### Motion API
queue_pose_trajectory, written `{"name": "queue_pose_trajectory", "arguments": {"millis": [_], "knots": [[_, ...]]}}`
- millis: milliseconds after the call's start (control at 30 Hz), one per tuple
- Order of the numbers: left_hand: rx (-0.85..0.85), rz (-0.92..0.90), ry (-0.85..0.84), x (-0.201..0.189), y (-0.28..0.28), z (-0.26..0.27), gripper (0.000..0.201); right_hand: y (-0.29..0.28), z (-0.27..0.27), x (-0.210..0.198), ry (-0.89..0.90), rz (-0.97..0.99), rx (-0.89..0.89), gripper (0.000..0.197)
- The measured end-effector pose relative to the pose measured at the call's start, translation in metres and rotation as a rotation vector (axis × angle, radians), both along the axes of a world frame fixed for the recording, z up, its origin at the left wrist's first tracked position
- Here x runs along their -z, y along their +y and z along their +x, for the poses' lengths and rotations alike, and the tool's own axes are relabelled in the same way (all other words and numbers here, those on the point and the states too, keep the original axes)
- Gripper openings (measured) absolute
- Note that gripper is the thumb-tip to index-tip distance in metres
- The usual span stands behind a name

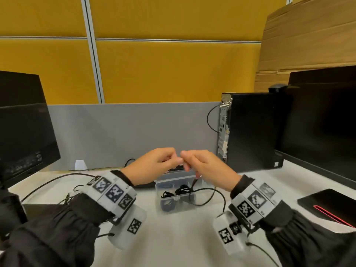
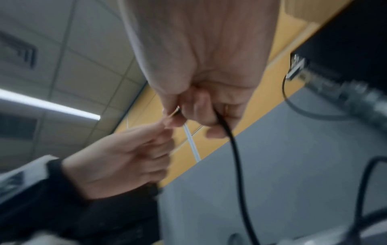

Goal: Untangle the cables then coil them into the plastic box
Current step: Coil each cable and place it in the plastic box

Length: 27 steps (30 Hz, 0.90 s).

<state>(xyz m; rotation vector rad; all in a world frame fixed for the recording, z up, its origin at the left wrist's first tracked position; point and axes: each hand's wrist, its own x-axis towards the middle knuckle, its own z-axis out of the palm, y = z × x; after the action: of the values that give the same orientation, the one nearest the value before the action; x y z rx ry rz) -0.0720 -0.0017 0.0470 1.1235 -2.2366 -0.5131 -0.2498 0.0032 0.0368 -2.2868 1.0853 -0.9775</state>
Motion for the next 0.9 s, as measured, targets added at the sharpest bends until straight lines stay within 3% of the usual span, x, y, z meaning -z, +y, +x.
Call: {"name": "queue_pose_trajectory", "arguments": {"millis": [67,200,300,433,500,533,600,667,733,800,900], "knots": [[0.075,0.269,0.199,0.006,0.002,0.014,0.029,-0.004,-0.014,-0.002,0.057,-0.081,0.026,0.039],[0.368,0.718,0.861,0.008,0.01,0.031,0.015,-0.01,-0.034,0.007,0.023,-0.197,0.045,0.034],[0.401,0.68,1.228,0.0,0.013,0.026,0.024,-0.012,-0.037,0.021,0.128,-0.155,0.061,0.03],[0.34,0.528,1.562,-0.002,0.006,0.013,0.035,0.01,-0.032,0.047,0.52,-0.074,0.033,0.031],[0.274,0.415,1.52,0.004,0.0,0.004,0.031,0.027,-0.023,0.055,0.744,-0.218,0.035,0.04],[0.201,0.325,1.412,0.008,-0.004,0.0,0.028,0.033,-0.019,0.057,0.774,-0.315,0.048,0.043],[0.01,0.061,1.007,0.019,-0.008,-0.007,0.022,0.04,-0.013,0.048,0.765,-0.482,0.079,0.039],[-0.151,-0.218,0.463,0.033,-0.014,-0.004,0.018,0.039,-0.012,0.033,0.69,-0.682,0.203,0.037],[-0.142,-0.222,0.117,0.04,-0.015,0.0,0.019,0.029,-0.016,0.013,0.508,-0.821,0.273,0.045],[0.068,0.076,0.175,0.041,-0.003,-0.002,0.023,0.013,-0.021,-0.006,0.319,-0.852,0.26,0.043],[0.331,0.477,0.656,0.028,0.019,-0.01,0.029,-0.009,-0.025,-0.015,0.105,-0.711,0.254,0.036]]}}
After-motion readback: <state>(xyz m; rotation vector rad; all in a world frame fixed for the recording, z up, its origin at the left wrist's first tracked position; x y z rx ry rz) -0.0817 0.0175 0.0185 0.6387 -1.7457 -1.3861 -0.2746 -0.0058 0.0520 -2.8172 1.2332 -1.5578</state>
